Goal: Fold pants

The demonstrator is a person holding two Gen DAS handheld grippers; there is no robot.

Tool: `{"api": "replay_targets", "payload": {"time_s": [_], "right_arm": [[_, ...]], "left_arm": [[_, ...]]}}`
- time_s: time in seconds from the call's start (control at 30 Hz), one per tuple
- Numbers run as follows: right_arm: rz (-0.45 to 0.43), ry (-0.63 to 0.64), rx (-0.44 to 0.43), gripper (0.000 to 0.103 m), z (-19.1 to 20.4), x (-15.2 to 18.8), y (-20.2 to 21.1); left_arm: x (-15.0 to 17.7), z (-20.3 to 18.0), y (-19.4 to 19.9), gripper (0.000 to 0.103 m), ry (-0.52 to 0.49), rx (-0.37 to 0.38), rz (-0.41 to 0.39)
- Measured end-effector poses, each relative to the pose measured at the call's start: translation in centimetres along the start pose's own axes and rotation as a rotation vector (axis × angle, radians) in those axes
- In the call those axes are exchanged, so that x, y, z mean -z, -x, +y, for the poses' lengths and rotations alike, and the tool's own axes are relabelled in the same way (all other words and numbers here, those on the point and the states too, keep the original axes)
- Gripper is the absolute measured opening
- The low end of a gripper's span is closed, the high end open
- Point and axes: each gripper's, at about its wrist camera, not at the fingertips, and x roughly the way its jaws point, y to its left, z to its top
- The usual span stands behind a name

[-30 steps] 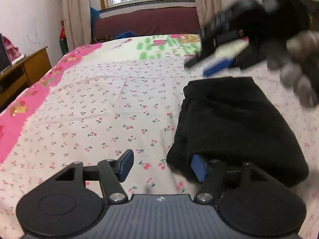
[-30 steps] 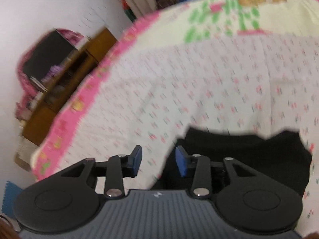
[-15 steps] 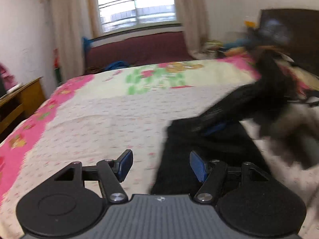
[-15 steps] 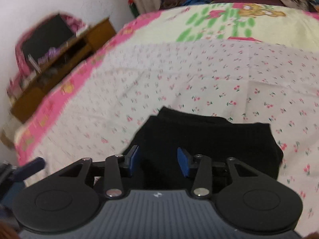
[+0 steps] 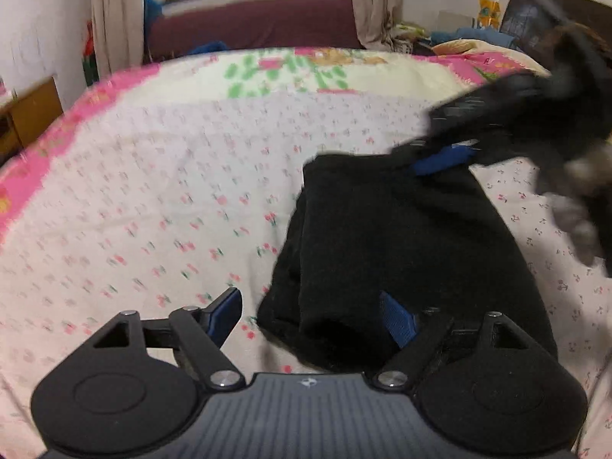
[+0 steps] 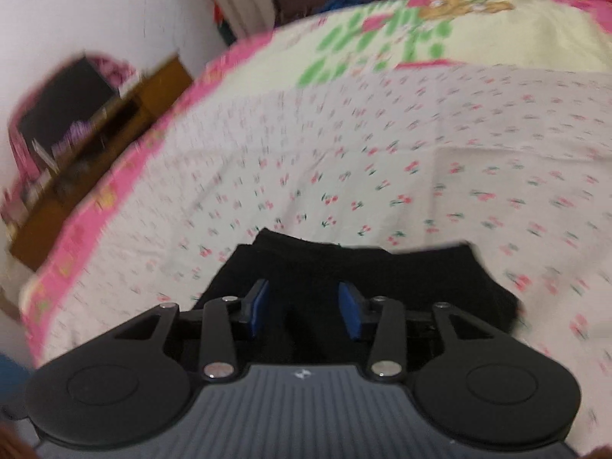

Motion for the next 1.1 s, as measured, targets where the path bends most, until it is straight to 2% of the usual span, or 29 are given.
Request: {"api": "replay_targets", "payload": {"time_s": [0.07,0.13,0.2,0.27,0.33,0.43,0.5,0.6,0.67,0.7,0.77,0.83,0.97,1.1], "right_arm": [[-0.041,0.028,0.007,0.043,0.0,1.7,2.9],[-0.044,0.034,0.022,0.047,-0.3,3.6,4.4],[0.01,0.017,0.046,0.05,-0.9,5.1,3.9],[0.048,-0.018,0.076,0.05,-1.6,6.2,3.2],[0.031,-0.053,0.075,0.049,-1.7,6.7,4.0],[-0.011,-0.098,0.027,0.051,-2.1,7.9,5.9],[0.032,-0.096,0.029,0.051,-2.1,9.1,5.4],[0.071,-0.134,0.052,0.053,-2.7,10.4,4.4],[0.062,-0.228,0.007,0.053,-3.8,10.8,5.3],[0.055,-0.254,-0.015,0.053,-4.1,10.8,5.8],[0.028,-0.229,-0.015,0.053,-4.2,10.4,6.8],[0.014,-0.23,-0.021,0.062,-4.6,10.2,7.1],[0.0,-0.307,-0.035,0.063,-5.6,10.7,7.2],[-0.03,-0.26,-0.013,0.063,-4.2,11.4,8.2]], "left_arm": [[-0.5,-1.0,1.3,0.093,-0.042,-0.042,-0.048],[-1.3,-1.9,1.1,0.093,-0.093,-0.088,-0.077],[-1.7,-2.6,-0.6,0.093,-0.142,-0.149,-0.05],[-1.3,-2.8,-4.1,0.1,-0.199,-0.207,0.025],[-1.4,-2.5,-4.8,0.1,-0.173,-0.201,0.068],[-1.7,-3.4,-2.7,0.1,-0.211,-0.26,0.016],[-1.8,-3.9,-2.1,0.1,-0.231,-0.3,0.002],[-1.9,-4.1,-2.3,0.1,-0.193,-0.276,0.045],[-1.3,-4.5,-2.5,0.1,-0.222,-0.247,0.091],[-0.9,-4.7,-2.9,0.1,-0.256,-0.262,0.102],[-0.8,-4.9,-2.8,0.1,-0.277,-0.267,0.093],[-1.4,-4.6,-1.9,0.1,-0.242,-0.231,0.069],[-1.8,-4.6,0.2,0.1,-0.192,-0.172,0.035],[-1.4,-5.7,1.6,0.1,-0.143,-0.157,0.002]]}}
